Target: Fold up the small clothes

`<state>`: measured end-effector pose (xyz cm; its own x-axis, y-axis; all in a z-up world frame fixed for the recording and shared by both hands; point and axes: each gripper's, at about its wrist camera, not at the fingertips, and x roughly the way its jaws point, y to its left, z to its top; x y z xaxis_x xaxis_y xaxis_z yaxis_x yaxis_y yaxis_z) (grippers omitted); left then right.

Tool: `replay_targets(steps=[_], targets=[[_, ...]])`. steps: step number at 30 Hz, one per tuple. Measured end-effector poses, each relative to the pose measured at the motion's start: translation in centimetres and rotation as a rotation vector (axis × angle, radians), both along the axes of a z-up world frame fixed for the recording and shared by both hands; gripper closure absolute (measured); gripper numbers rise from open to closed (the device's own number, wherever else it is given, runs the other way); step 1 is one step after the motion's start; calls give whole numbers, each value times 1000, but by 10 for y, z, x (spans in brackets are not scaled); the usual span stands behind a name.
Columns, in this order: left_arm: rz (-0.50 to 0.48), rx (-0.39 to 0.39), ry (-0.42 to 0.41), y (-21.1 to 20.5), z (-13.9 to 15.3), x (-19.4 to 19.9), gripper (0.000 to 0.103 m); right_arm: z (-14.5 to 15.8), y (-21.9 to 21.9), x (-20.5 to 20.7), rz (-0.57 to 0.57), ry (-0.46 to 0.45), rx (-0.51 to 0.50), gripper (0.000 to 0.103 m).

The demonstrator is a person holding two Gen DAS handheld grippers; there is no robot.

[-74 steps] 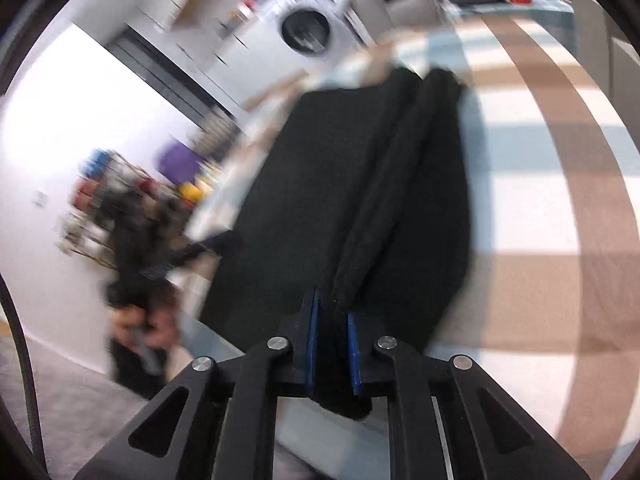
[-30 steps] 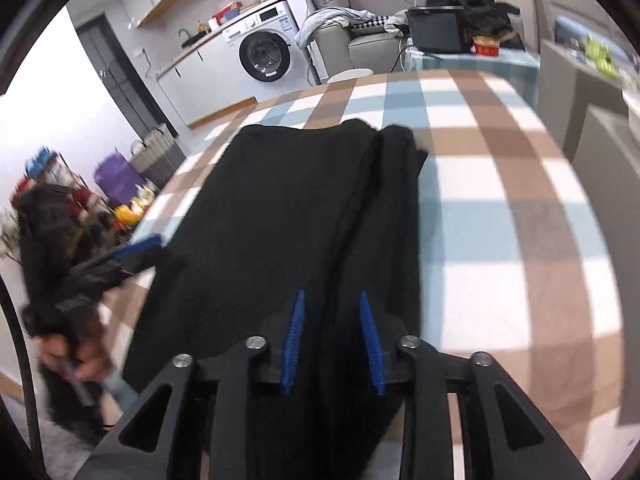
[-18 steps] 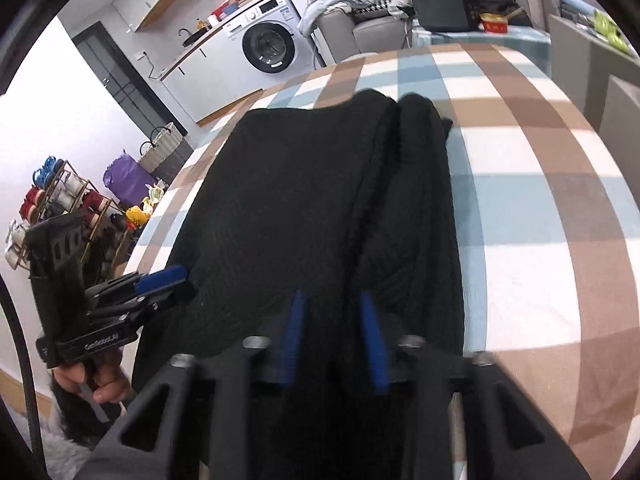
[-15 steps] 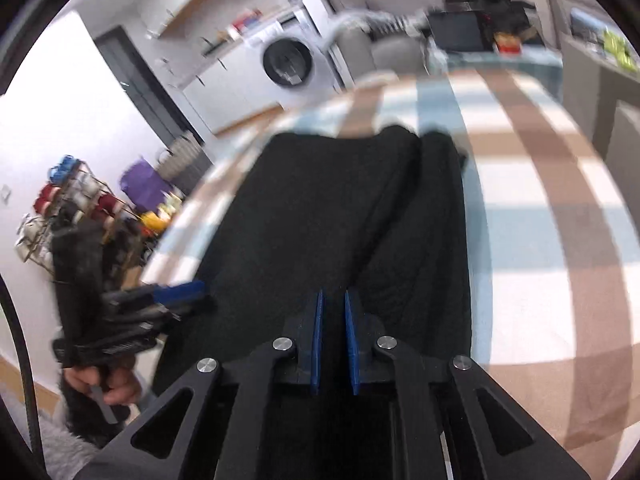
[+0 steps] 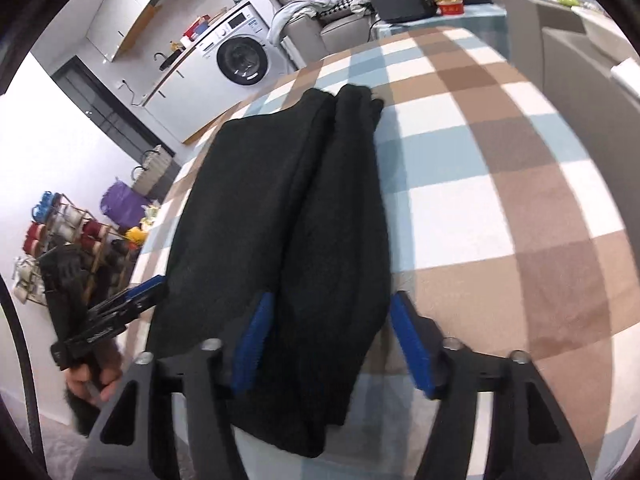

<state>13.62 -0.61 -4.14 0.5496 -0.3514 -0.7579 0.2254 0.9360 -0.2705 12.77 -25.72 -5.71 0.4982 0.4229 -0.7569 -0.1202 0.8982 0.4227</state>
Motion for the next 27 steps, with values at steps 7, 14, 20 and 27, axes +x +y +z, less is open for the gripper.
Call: replay_targets(steps=[7,14,20,27], targets=[[72,-3,32,18,0,-4,36,-2,6,6,38,1,3,33],[90,14,39,12,-5,-7,36,6,11,-1,85,-65,-55,14],[78,25,36,2,-7,-6,36,-11,30,6,100,-38,-180,15],[27,11,37,-8,-13,-5,60,-13,38,-1,148,-59,-181,48]])
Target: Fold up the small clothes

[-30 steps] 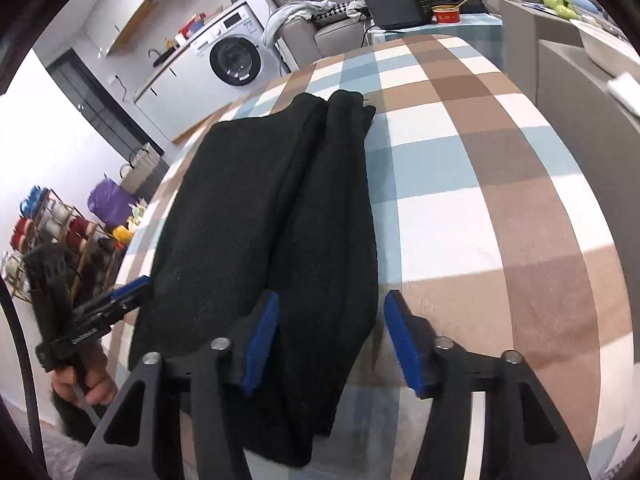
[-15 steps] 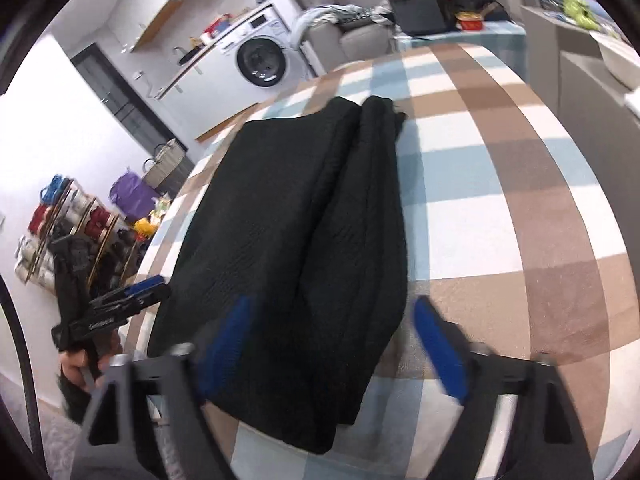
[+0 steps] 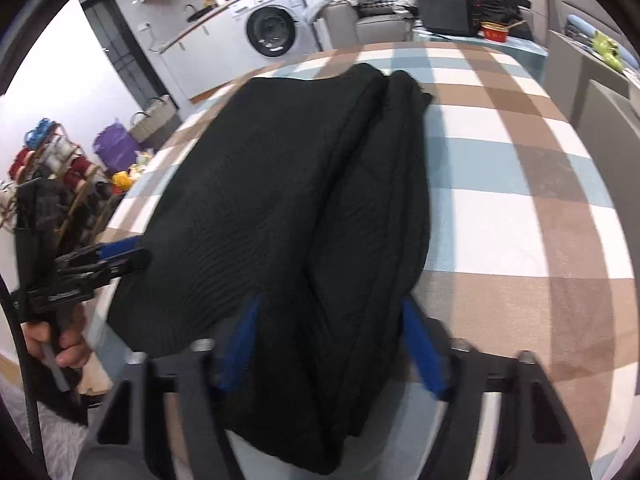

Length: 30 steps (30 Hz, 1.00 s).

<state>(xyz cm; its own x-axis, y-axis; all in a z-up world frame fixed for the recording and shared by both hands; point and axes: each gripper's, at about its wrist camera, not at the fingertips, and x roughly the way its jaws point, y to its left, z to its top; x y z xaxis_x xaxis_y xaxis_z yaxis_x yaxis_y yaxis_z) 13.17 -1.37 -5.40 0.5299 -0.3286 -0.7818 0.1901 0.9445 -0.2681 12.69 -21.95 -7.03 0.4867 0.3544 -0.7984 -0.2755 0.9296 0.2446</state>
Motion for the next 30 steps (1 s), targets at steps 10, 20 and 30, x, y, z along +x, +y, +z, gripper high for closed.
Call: replay_targets(steps=[10,20,30], targets=[[30,28,-34,8,1,33,68,-2,28,19,14,-29,-27,64],[105,86,-98,13,13,118,68,-2,54,106,-60,-33,-42,63],[170,98,-173,33,24,107,29,13,57,104,-43,-132,-155,29]])
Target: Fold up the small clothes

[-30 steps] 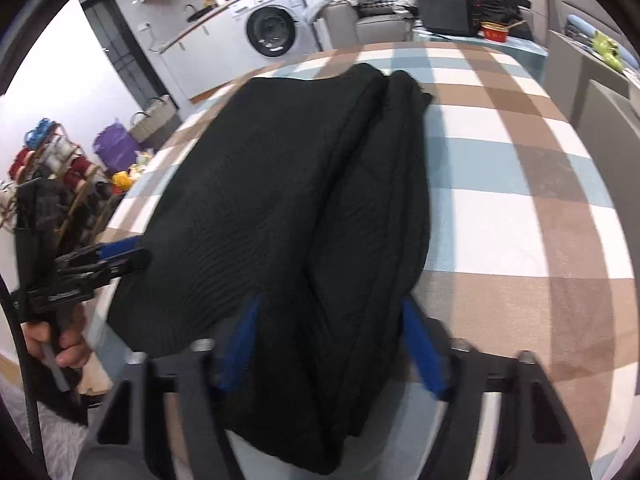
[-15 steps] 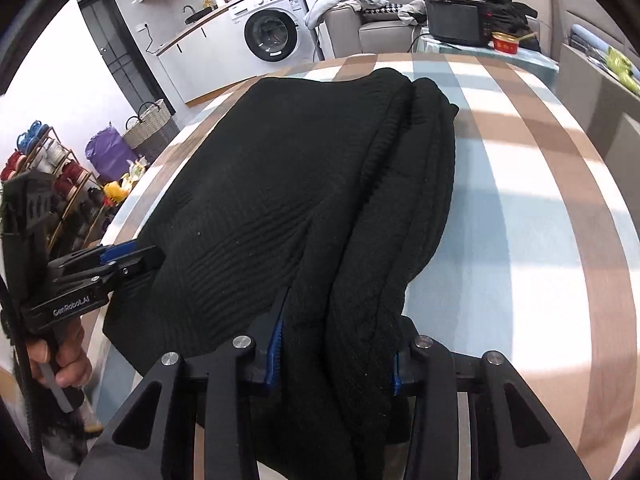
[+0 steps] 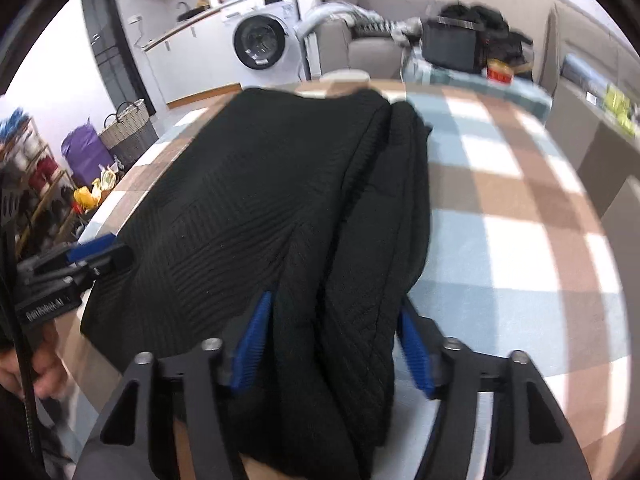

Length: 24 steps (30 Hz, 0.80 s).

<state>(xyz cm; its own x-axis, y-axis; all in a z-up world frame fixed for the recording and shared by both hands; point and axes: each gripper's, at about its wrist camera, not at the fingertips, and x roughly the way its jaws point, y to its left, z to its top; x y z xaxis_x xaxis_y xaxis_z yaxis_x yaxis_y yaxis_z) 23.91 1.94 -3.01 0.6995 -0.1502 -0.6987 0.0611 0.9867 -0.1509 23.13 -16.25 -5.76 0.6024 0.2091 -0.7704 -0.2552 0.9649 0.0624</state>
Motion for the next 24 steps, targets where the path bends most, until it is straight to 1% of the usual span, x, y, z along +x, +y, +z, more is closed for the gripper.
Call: replay_targets(steps=[1,2,3,5,8,10,11,15,17,19,20,22,24], targets=[[8,-1,-36,2,6,-7,21,6,1,-7,14,-28,-1,23],[9,-4,-66,4,11,-14,18,12,0,-14,25,-62,0,11],[5,-12,-96,6,16,-21,14,17,0,-21,32,-93,1,4],[10,-16,-135,9,23,-33,2,29,-1,-37,41,-164,9,0],[15,8,-231,11,32,-56,1,41,-4,-57,58,-227,61,0],[28,37,-267,10,37,-69,1,47,-5,-68,78,-265,83,0],[39,41,-281,10,38,-74,1,49,-5,-75,87,-289,77,0],[56,11,-306,10,40,-97,1,50,-2,-86,120,-336,56,0],[70,13,-323,8,38,-107,1,49,-4,-90,113,-352,76,0],[54,3,-327,6,36,-112,1,47,-7,-96,112,-359,112,0],[45,0,-322,5,33,-113,1,45,-7,-96,116,-355,109,0],[53,24,-322,2,28,-113,1,41,-5,-96,114,-358,79,0],[39,51,-330,-1,25,-113,1,40,-4,-97,109,-367,85,0]])
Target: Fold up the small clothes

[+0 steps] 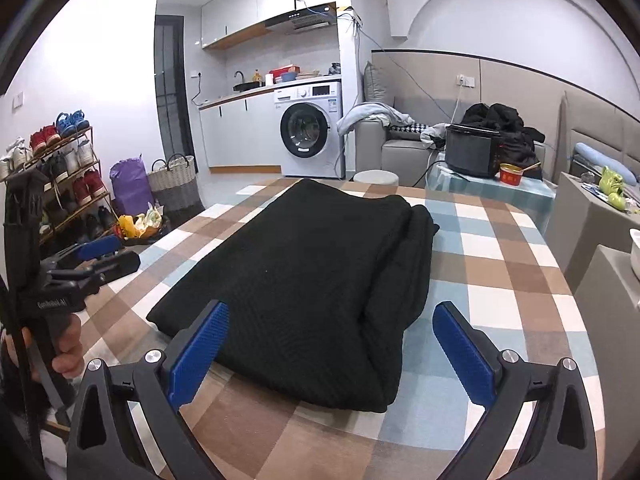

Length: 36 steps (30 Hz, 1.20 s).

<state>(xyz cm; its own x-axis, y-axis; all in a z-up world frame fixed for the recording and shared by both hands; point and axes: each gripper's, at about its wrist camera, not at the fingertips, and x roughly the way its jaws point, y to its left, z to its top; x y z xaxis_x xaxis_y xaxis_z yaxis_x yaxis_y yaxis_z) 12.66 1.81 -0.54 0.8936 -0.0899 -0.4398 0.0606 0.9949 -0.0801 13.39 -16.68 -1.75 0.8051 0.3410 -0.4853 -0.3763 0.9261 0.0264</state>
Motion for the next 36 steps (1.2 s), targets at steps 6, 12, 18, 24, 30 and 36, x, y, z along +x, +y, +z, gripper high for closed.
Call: replay_targets(steps=[6,12,18,24,30,36], targets=[[3,12,-20,4,-4,1,1,-2,-1,-6,20,-42,69,0],[16,-3,-34,10,-3,1,1,-7,1,-9,30,-77,71,0],[17,-3,-43,9,-3,-2,1,-10,2,-12,24,-88,60,0],[14,1,-48,9,-2,-3,1,-12,3,-11,20,-82,59,0],[16,2,-50,9,-1,-5,1,-11,1,-13,32,-91,73,0],[12,3,-45,9,-1,-4,1,-10,4,-14,35,-98,60,0]])
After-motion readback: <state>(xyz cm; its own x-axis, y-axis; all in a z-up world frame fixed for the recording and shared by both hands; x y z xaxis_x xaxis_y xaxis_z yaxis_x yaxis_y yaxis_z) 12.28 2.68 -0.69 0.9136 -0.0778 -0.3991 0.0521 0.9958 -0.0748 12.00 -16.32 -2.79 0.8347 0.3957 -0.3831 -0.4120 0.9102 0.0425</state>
